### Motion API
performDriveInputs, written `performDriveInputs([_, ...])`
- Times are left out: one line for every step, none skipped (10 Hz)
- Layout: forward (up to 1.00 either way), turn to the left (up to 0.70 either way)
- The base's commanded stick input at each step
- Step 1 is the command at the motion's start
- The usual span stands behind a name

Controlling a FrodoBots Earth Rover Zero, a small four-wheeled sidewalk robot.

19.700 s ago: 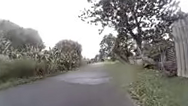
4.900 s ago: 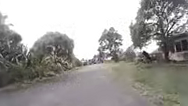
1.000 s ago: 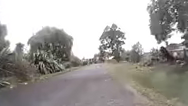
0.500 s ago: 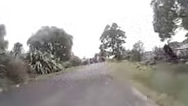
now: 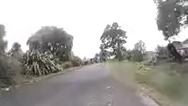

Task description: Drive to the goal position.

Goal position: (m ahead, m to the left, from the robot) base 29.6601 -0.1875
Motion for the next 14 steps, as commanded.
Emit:
performDriveInputs([0.85,0.0])
performDriveInputs([0.85,0.0])
performDriveInputs([0.85,0.0])
performDriveInputs([0.85,0.0])
performDriveInputs([0.85,0.0])
performDriveInputs([0.85,0.0])
performDriveInputs([0.85,0.0])
performDriveInputs([0.85,0.0])
performDriveInputs([0.85,0.0])
performDriveInputs([0.85,0.0])
performDriveInputs([0.85,0.0])
performDriveInputs([0.85,0.0])
performDriveInputs([0.85,0.0])
performDriveInputs([0.85,0.0])
